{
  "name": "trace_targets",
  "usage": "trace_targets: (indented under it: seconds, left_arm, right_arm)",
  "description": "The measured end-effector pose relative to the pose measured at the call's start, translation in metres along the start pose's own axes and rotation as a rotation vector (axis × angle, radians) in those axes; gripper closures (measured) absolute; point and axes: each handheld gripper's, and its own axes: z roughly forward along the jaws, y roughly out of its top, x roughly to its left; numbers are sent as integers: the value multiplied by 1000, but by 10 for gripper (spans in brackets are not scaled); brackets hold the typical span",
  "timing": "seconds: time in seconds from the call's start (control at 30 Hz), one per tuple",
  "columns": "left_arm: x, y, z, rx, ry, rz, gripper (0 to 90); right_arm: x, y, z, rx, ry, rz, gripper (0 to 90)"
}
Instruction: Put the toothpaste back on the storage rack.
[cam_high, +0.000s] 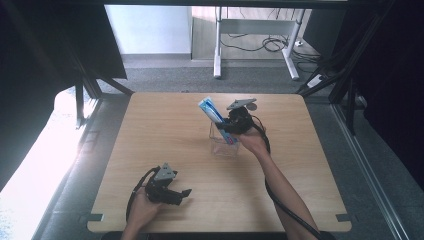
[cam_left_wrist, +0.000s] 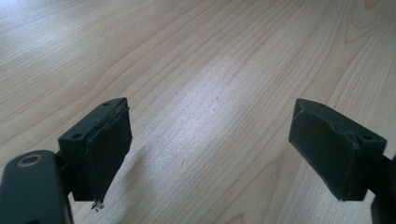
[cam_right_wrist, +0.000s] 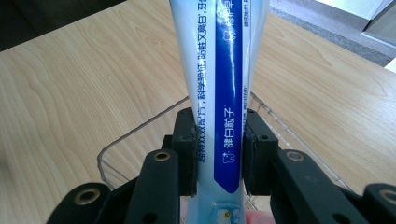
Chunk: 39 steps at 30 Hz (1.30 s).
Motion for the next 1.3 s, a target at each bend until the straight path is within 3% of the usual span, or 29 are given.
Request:
trace_targets:
  seconds: [0.73,0.9,1.17,1.3]
  left_arm:
    - [-2,1,1,11,0,9,135]
    - [-2,1,2,15,-1,12,135]
    - [-3,1,4,22,-1,18,136]
    - [-2,1,3,20,1,16,135]
  right_arm:
    - [0,-5,-8,31,18,11,672]
    - [-1,-10,-6,82,-5,-14,629]
    - [-2,-16,-7,61,4,-4,626]
    - [-1,-15,-10,46,-1,-5,578]
